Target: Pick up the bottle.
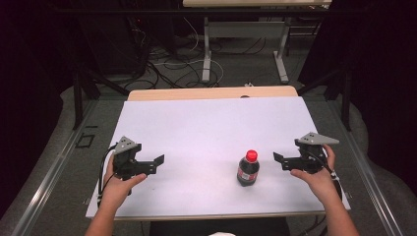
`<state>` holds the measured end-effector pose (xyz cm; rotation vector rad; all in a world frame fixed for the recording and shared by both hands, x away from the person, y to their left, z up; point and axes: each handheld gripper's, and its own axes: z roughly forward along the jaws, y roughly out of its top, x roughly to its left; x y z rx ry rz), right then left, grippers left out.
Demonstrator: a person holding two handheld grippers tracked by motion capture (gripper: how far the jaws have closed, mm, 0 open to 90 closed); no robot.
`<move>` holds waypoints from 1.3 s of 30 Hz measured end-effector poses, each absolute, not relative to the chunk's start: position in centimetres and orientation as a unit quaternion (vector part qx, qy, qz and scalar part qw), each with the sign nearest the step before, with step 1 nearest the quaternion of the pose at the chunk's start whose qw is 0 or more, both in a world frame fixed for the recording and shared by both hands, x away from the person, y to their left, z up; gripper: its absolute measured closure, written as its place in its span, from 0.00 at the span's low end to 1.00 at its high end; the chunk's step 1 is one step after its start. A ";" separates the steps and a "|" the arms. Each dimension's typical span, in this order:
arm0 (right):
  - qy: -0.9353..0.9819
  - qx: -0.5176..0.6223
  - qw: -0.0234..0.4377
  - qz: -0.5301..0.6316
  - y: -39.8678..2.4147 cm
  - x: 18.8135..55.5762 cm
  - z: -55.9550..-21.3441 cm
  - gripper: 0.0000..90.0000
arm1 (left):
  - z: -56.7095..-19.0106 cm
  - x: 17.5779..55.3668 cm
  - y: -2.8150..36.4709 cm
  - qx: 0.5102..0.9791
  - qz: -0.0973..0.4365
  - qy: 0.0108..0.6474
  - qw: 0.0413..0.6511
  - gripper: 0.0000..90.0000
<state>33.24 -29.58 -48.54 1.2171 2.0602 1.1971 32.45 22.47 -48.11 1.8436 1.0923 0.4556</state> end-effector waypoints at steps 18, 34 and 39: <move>0.810 0.343 0.161 0.447 -23.7 29.0 -49.2 0.08 | -47.1 30.8 20.0 0.766 0.182 0.398 0.472 0.01; 0.833 0.310 0.162 0.428 -20.0 31.4 -51.3 0.32 | -47.9 30.9 18.9 0.779 0.164 0.389 0.463 0.01; 0.844 0.291 0.158 0.422 -19.2 31.5 -50.8 0.33 | -47.5 30.9 18.0 0.785 0.156 0.377 0.467 0.01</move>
